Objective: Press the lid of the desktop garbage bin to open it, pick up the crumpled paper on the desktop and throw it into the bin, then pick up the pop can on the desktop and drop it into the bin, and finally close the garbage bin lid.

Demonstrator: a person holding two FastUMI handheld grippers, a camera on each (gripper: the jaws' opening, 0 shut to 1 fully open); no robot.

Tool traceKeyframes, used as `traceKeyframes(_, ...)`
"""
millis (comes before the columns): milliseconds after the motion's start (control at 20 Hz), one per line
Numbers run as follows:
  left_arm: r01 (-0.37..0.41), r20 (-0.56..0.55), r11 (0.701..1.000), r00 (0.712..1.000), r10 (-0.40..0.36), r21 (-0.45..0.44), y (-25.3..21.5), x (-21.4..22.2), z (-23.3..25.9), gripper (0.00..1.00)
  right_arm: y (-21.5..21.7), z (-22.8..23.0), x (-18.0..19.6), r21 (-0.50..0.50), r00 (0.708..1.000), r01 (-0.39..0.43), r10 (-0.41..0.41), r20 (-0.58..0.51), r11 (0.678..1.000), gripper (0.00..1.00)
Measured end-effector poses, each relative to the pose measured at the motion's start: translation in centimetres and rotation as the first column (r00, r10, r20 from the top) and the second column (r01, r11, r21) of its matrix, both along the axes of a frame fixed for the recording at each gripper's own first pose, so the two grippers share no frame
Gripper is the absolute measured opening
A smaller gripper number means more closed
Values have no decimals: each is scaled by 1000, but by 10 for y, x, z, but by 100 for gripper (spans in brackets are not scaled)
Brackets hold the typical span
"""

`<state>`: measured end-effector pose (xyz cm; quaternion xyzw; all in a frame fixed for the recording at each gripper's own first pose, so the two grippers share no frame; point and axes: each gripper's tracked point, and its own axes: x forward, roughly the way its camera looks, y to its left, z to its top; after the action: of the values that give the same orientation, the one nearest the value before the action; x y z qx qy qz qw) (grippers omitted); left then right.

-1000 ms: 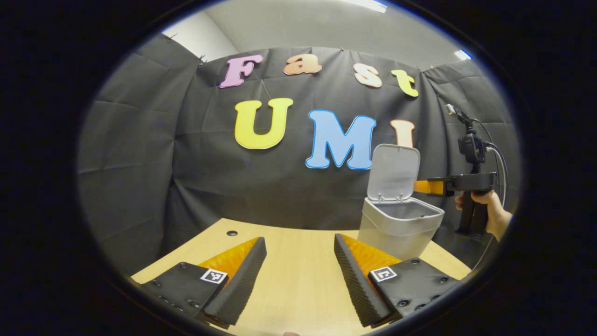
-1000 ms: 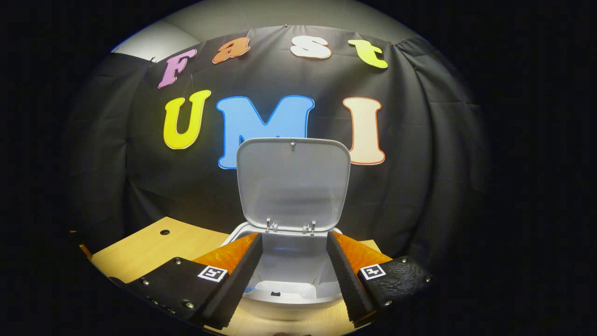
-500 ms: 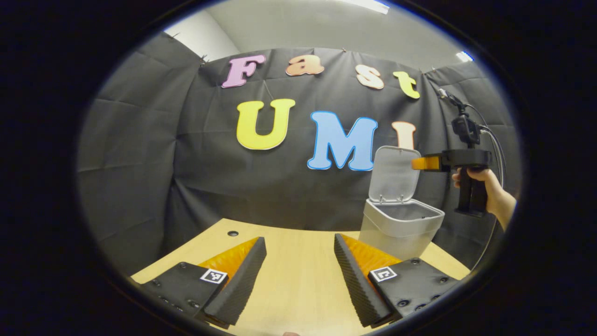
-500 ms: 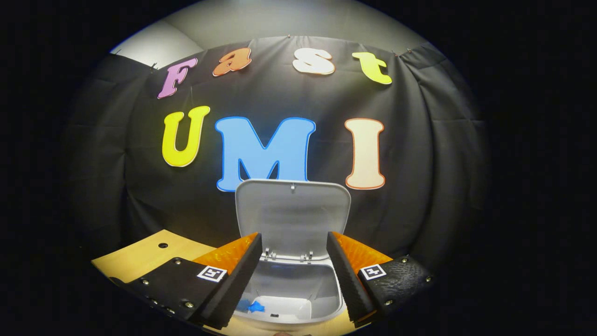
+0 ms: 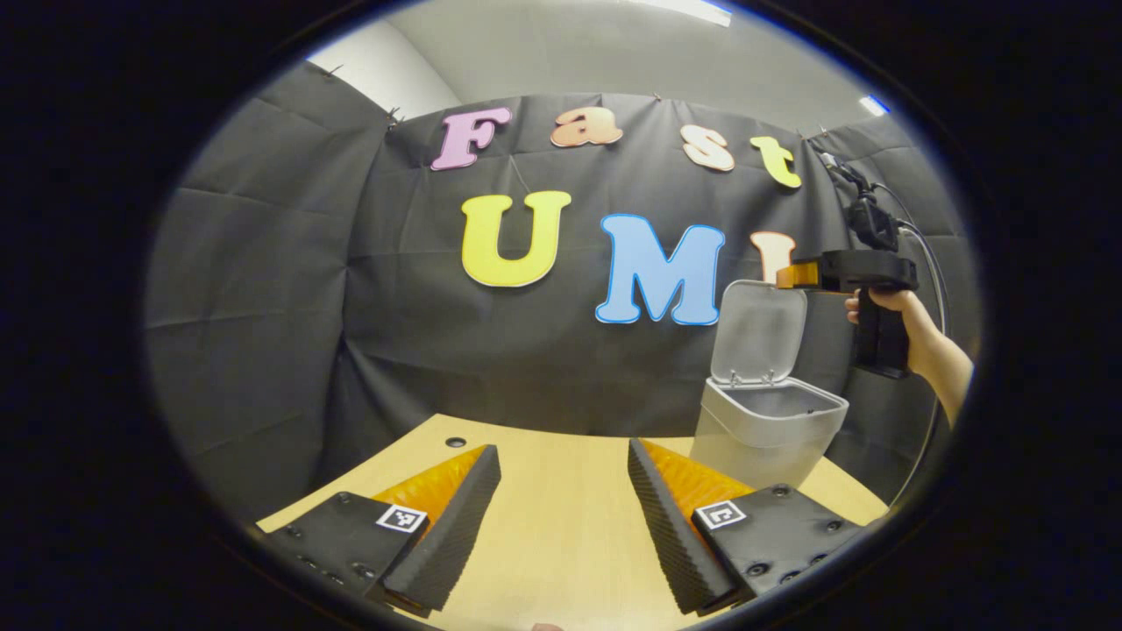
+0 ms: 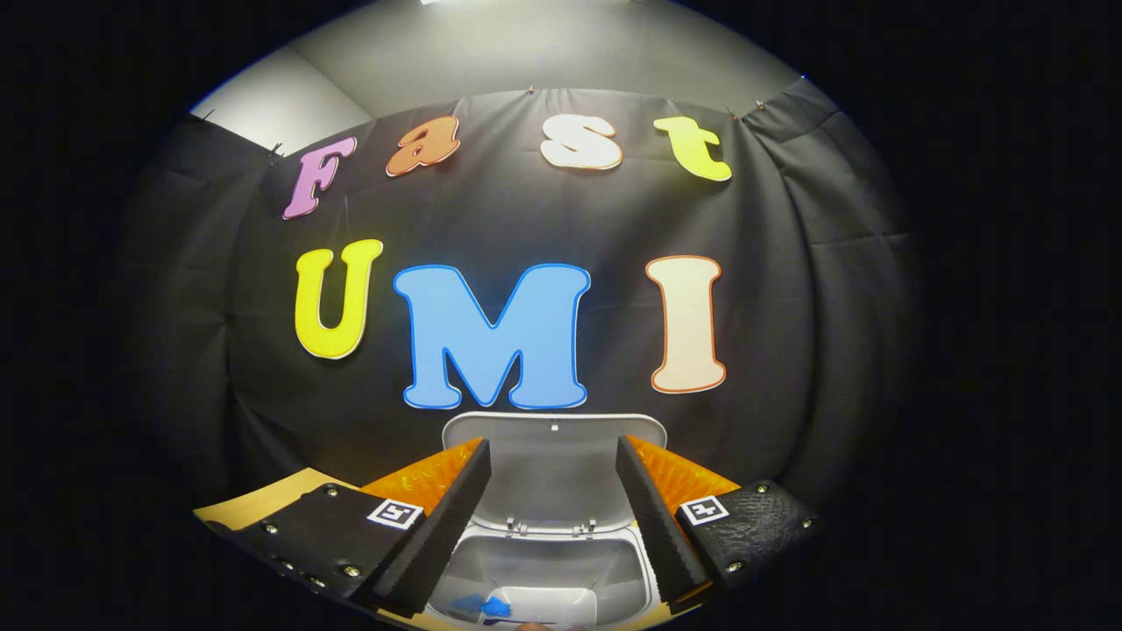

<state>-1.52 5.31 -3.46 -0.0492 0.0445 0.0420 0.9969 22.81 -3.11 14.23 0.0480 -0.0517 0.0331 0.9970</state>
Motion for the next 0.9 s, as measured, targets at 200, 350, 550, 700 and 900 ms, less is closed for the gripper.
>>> traceKeyframes(200, -4, 5, 1000, 1000, 4, 4, 1, 1, 2, 96, -4, 12, 9, 1, 999, 30, -30, 26, 1000, 100)
traceKeyframes(350, -5, 11, 1000, 1000, 5, 4, 2, 1, 6, 96, -7, 20, 17, 6, 998, 49, -49, 38, 999, 100)
traceKeyframes(550, -10, 16, 1000, 1000, 10, 0, 1, 1, 9, 95, -14, 28, 31, 10, 996, 80, -81, 44, 997, 96)
traceKeyframes(700, -8, 17, 1000, 1000, 9, -14, -2, 1, 8, 95, -14, 30, 42, 2, 994, 98, -98, 47, 995, 96)
traceKeyframes(900, -17, 23, 1000, 1000, 17, -26, 2, -2, 8, 96, -8, 33, 58, -17, 993, 111, -110, 46, 994, 96)
